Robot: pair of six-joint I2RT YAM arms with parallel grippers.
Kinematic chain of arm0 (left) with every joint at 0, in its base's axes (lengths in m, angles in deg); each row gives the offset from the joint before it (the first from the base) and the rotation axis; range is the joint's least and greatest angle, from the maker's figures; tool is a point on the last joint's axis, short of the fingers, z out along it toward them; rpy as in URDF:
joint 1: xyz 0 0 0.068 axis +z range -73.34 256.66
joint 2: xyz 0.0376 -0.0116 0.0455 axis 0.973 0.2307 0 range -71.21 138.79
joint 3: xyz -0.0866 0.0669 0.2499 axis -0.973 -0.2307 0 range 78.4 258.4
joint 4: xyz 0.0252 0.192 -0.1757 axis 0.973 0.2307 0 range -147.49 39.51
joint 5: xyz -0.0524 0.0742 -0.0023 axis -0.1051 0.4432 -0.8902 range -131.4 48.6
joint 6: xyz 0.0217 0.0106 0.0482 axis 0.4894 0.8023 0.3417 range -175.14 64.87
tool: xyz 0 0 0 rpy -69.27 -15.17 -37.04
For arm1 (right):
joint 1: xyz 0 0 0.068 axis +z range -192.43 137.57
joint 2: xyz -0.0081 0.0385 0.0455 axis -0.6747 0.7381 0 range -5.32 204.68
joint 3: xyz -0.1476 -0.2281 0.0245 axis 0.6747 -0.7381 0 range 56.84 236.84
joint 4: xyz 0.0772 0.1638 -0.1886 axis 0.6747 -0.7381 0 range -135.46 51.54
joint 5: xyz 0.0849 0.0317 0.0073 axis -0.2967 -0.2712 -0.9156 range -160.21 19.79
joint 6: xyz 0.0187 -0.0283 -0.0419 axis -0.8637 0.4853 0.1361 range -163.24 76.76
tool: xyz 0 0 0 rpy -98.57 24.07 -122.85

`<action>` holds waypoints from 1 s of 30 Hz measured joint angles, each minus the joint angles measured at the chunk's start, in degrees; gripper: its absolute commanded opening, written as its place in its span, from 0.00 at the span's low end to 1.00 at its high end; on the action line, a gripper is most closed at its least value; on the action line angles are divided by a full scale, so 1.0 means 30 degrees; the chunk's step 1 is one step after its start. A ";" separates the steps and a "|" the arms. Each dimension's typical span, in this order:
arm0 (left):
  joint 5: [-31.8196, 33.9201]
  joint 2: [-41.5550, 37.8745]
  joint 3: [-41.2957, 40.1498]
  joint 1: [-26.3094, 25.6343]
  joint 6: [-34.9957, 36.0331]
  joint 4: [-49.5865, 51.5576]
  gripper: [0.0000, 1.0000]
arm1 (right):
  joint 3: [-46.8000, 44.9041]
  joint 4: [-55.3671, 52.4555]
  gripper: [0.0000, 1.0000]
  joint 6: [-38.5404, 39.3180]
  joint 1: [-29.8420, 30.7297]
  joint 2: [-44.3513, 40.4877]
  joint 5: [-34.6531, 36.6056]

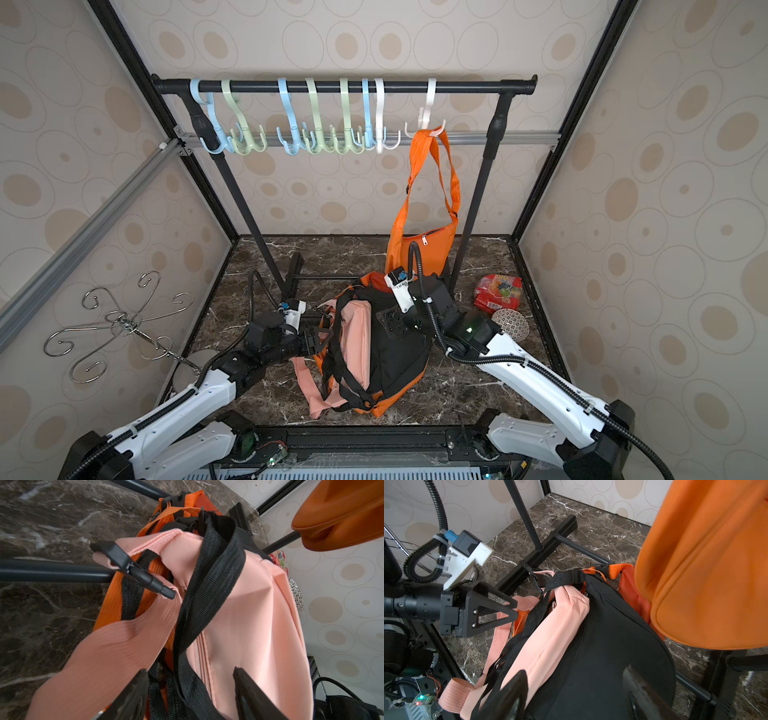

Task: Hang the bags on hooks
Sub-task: Pick up the bag from the bag.

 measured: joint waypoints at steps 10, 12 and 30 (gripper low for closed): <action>-0.0255 0.3228 0.0007 -0.1195 -0.0670 -0.2011 0.46 | 0.0335 0.1377 0.73 -0.0408 0.0029 0.1719 -0.0539; 0.0029 0.3424 0.0087 -0.1246 -0.0546 -0.1800 0.52 | 0.0335 0.1508 0.73 -0.0437 0.0036 0.1610 -0.0517; 0.0248 0.4371 0.0138 -0.1574 -0.0503 -0.1872 0.49 | -0.0073 0.2062 0.71 -0.0488 0.0036 0.1260 -0.0364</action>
